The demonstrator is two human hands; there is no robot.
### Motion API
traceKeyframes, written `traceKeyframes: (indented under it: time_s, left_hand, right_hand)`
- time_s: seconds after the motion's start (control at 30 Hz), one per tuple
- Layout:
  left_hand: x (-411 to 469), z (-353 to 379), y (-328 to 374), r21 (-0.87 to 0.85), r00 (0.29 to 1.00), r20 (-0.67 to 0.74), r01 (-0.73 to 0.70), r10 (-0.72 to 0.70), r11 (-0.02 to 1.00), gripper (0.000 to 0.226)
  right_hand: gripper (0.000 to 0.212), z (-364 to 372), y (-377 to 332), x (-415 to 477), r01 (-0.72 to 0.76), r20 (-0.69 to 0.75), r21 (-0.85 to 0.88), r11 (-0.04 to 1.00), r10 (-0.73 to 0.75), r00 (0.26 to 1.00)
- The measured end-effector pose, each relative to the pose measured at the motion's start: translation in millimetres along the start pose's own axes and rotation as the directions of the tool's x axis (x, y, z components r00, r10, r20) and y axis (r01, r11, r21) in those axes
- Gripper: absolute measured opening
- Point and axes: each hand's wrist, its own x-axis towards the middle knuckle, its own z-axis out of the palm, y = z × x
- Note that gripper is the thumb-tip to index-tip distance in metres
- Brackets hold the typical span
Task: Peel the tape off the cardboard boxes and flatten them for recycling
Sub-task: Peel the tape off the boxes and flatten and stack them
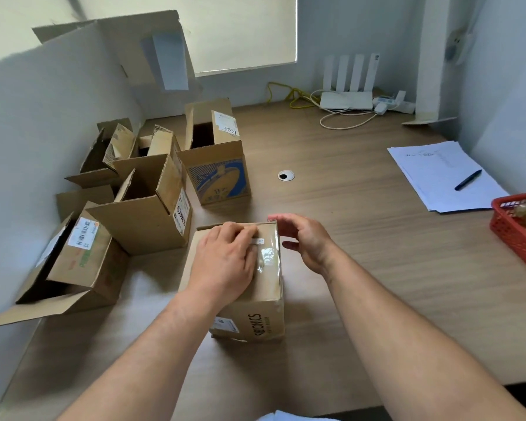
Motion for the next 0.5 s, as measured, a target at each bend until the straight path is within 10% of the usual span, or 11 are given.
traceKeyframes:
  time_s: [0.5]
  left_hand:
    - [6.7,3.5,3.8,-0.041,0.992,0.124,0.037,-0.032,0.998,0.049]
  right_hand:
    - [0.021,-1.2,-7.7,7.8,0.017,0.159,0.062,0.998,-0.026,0.987]
